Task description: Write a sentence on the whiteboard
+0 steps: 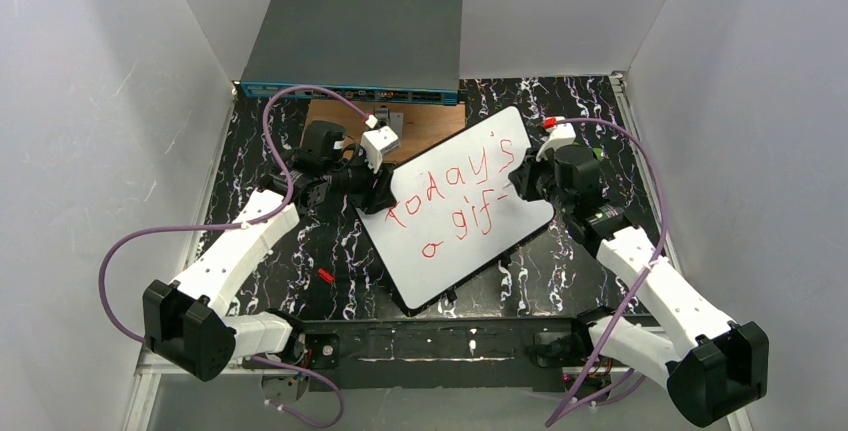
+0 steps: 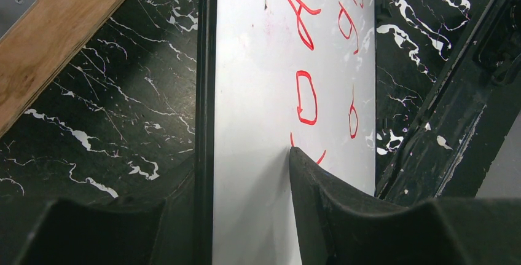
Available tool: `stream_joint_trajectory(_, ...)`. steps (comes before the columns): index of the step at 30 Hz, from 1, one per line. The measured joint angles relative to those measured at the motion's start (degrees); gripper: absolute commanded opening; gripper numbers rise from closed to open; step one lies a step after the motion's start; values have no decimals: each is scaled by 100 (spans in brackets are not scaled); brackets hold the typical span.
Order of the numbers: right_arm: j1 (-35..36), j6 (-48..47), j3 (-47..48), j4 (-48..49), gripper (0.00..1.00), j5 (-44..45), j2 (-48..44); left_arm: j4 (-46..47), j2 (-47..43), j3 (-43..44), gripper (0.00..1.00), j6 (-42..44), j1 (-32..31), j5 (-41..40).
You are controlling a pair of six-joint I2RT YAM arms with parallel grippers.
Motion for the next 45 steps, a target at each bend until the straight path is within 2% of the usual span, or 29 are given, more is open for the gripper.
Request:
stream_joint_trajectory(20, 0, 9, -15, 245, 1, -87, 203, -33, 42, 70, 0, 7, -35, -7)
stream_joint_trajectory(45, 0, 55, -673, 262, 1, -105, -98, -59, 57, 74, 0, -48, -39, -57)
